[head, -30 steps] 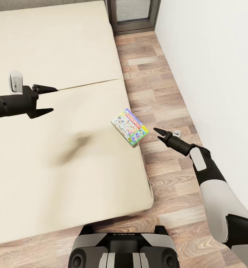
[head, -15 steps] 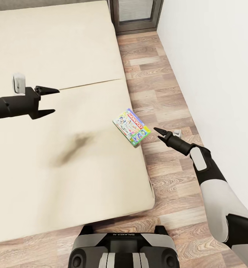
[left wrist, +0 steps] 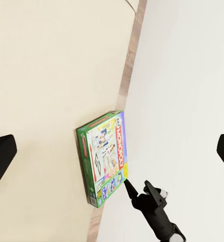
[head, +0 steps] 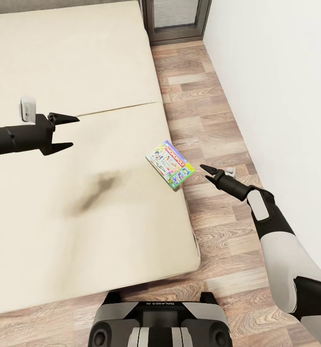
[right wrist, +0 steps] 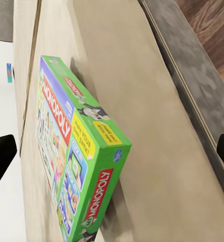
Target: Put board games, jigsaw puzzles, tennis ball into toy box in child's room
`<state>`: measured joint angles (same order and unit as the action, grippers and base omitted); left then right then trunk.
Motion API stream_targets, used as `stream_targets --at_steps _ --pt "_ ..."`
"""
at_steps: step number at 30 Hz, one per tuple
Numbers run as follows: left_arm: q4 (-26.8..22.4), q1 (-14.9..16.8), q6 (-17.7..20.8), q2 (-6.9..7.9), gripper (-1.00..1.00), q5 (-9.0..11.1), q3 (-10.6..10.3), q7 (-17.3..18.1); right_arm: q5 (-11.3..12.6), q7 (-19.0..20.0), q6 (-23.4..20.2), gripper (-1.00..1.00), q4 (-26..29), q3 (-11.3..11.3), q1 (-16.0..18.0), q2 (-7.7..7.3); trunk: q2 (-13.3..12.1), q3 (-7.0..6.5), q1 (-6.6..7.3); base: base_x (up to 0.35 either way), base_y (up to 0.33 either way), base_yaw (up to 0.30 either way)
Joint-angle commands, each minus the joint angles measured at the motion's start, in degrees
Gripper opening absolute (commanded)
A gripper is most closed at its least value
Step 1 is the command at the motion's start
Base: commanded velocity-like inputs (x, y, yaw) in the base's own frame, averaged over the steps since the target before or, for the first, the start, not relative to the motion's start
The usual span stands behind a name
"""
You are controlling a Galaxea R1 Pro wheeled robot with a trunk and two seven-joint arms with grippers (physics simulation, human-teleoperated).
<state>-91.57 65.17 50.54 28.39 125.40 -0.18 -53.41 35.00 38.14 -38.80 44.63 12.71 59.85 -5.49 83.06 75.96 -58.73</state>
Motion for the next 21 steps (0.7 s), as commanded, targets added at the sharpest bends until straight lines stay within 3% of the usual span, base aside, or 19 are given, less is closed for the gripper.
stream_targets --at_steps 1,21 --pt "-0.02 0.05 0.00 0.02 1.00 0.50 -0.02 -0.55 0.18 0.07 -0.39 1.00 -0.01 0.12 0.03 0.01 0.02 0.03 0.00 0.000 0.000 0.002" --pt "-0.03 0.05 0.00 0.00 1.00 0.46 -0.15 -0.55 0.31 0.14 -0.40 1.00 -0.29 0.12 0.37 0.02 0.02 0.03 0.00 0.000 0.000 0.000"
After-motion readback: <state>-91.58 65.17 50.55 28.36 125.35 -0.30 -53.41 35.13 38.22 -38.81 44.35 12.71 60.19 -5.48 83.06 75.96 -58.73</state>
